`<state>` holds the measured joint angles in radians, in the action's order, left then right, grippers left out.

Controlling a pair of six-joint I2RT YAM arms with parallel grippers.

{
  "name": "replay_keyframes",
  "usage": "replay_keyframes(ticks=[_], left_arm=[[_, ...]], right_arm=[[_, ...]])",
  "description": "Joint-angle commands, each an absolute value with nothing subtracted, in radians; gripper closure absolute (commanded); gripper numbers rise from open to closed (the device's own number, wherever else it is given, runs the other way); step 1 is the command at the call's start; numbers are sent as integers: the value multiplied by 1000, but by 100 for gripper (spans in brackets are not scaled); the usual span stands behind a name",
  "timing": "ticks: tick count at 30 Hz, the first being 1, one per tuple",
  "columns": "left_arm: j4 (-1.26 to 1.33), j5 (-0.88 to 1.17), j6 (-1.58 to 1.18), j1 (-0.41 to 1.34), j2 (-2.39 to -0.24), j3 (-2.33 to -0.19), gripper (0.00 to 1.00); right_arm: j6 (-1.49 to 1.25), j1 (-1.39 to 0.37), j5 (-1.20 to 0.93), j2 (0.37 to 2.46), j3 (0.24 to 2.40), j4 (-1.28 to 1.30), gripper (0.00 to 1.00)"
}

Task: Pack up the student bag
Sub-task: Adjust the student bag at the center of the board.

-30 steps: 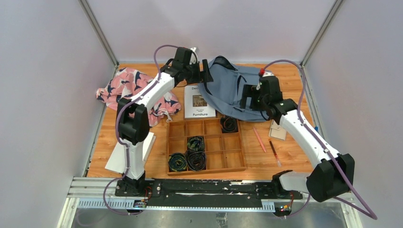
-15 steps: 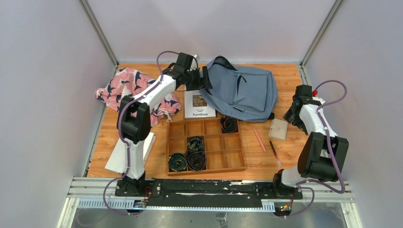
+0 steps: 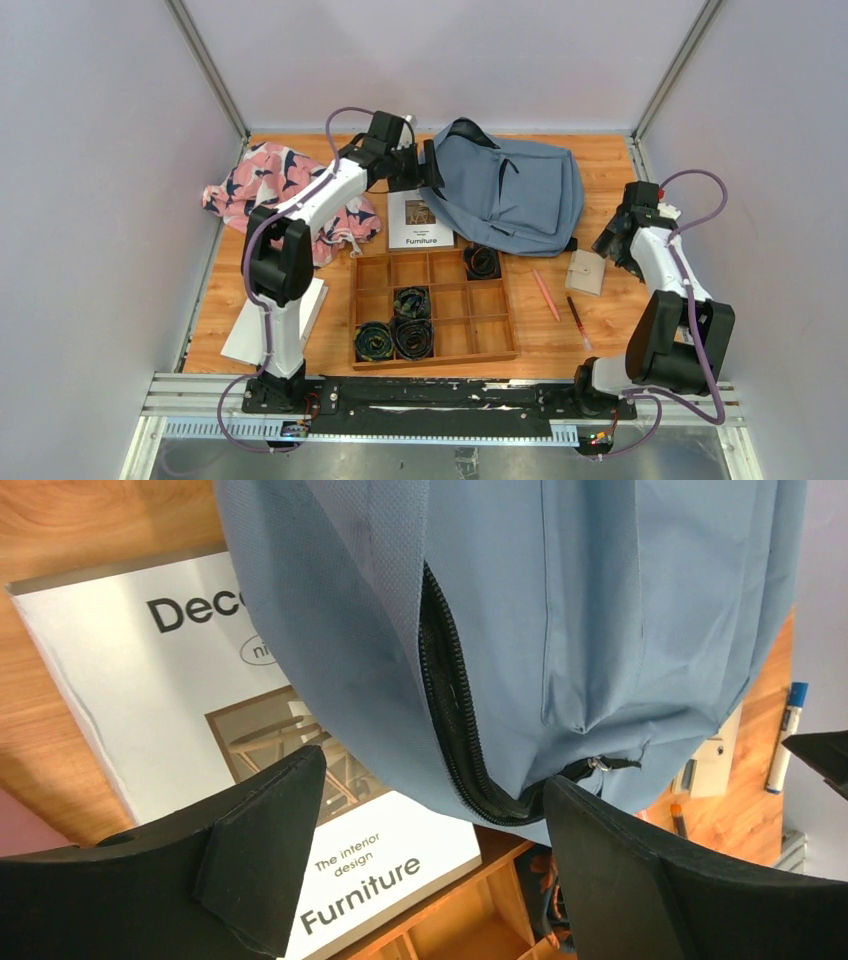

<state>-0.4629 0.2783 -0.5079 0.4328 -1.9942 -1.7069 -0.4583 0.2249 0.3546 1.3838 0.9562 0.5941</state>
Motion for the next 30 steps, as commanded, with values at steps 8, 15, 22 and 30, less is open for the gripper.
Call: replay_keyframes(ticks=[8,15,22,30], left_arm=[[-530,203,-528,411,-2054,-1854,18],[-476,286,-560,413,-2091,-1861,57],[-446,336,-571,413,-2103,-1878,99],[-421,296,-586,410,-2064,-1870,100]], right_arm=[[-376,233,160,1301,951,516,2],[-371,234,169,1290,939,538,2],[-355,212,17,1249,967,517,5],[-353,201,165,1276,1004,578,5]])
